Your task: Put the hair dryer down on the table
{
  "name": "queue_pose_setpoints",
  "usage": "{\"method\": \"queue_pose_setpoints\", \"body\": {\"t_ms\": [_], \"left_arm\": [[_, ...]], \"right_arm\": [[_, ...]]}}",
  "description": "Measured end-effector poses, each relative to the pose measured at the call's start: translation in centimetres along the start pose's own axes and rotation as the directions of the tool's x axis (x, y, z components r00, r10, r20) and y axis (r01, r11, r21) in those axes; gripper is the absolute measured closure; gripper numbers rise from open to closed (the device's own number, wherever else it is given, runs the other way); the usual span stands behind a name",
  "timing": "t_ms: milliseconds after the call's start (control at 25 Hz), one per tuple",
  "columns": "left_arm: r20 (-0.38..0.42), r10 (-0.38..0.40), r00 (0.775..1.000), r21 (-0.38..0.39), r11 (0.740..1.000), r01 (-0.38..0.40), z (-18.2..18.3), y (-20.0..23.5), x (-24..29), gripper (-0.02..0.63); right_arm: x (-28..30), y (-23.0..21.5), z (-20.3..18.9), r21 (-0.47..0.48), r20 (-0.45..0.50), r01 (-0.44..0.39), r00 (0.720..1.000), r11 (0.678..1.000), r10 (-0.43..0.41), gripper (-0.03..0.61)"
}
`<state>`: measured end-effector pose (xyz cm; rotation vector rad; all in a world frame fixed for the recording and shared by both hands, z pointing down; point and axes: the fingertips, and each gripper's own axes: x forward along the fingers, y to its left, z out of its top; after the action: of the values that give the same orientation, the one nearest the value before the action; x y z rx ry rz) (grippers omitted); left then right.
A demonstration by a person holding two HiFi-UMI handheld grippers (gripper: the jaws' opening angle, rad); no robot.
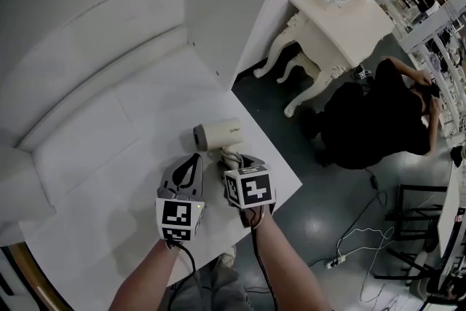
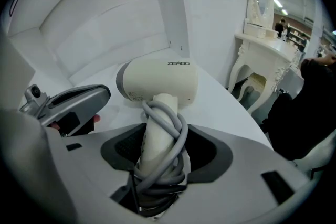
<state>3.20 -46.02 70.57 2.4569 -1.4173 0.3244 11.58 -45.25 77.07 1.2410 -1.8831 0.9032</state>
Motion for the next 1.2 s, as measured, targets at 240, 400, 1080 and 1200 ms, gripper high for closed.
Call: {"method": "queue_pose_setpoints", "body": {"t_ms": [240,400,1080,1200], "left_arm": [[-0.021,0.011,1.000,-0.007,1.000,-0.011,-0.4,-0.1,-0.1,0.601],[-0.027,0.012,1.000,-0.009,1.000,-0.012,-0.1,-0.1,-0.7,0.601],[0.064,0.018,0.998,0.119,0.993,-0.026,8.3,-0.5,-5.4,0.601],[0.113,0.014,0.994,0.130,0.991,-0.029,13.0,-0.6,-7.7,0.601]], "right_arm": [[0.0,0.1,0.0,-0.001,-0.004,0.016,1.000,1.000,-0.016,0.348],[-0.1,0.1,0.1,0.020,0.010,0.020,1.000,1.000,-0.020,0.340],[-14.2,2.3,8.8,-0.035,0.397,0.071,0.916,0.997,-0.051,0.325],[-19.8,3.9,11.7,-0.066,0.512,0.087,0.858,0.994,-0.041,0.327]]}}
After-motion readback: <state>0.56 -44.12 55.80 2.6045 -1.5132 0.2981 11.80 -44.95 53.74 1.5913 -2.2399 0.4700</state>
